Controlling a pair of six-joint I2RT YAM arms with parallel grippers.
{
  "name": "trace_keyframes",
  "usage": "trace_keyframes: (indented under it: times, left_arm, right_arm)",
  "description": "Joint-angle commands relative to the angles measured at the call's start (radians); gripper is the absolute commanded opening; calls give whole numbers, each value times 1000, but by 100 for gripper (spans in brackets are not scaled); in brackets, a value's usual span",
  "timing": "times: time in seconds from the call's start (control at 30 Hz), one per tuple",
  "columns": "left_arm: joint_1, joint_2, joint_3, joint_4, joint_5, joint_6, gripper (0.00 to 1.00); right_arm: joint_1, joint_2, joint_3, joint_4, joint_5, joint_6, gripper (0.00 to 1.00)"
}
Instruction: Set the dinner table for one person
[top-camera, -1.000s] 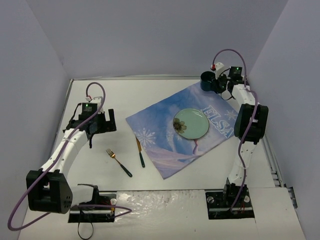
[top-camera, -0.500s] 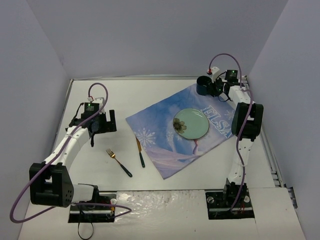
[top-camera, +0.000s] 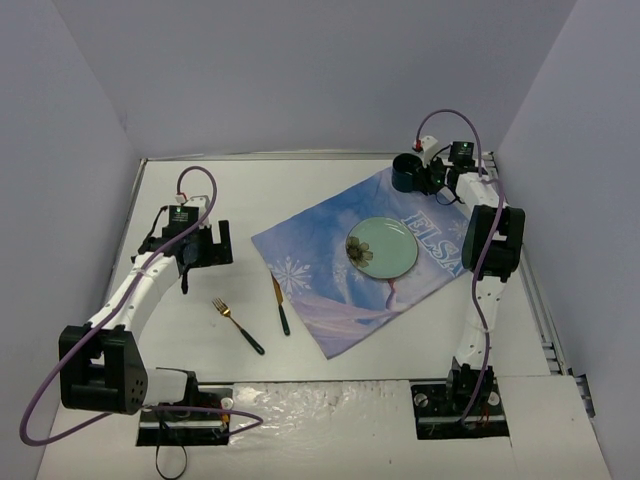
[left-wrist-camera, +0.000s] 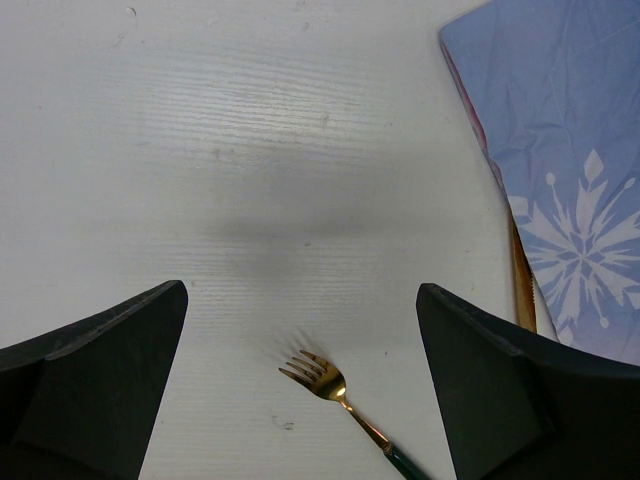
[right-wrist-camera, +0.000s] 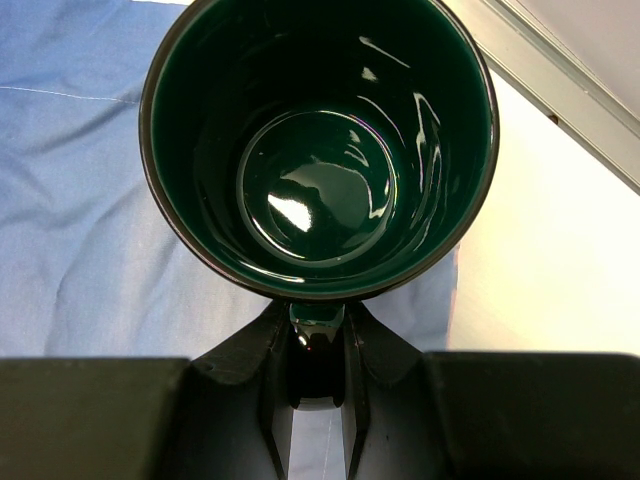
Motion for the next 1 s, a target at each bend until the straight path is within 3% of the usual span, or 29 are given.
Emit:
trace_keyframes:
  times: [0.0,0.17,0.27,0.77,0.97]
  left_arm:
    - [7,-5,24,44,-16,18,97]
    - [7,-2,25,45,-14,16,97]
    - [7,1,25,44,-13,14,97]
    - [7,-7,30,37,-2,8,97]
    - [7,-49,30,15,-31,-30,97]
  right_arm:
    - [0,-16,52,83,2,-22,0]
    - [-9,-14,43,83,-3,-21,2]
    - [-12,-14,37,83,-6,-21,9]
    - [-19,-149,-32,83,28,-17,68]
    - [11,-350,-135,128,166,109,80]
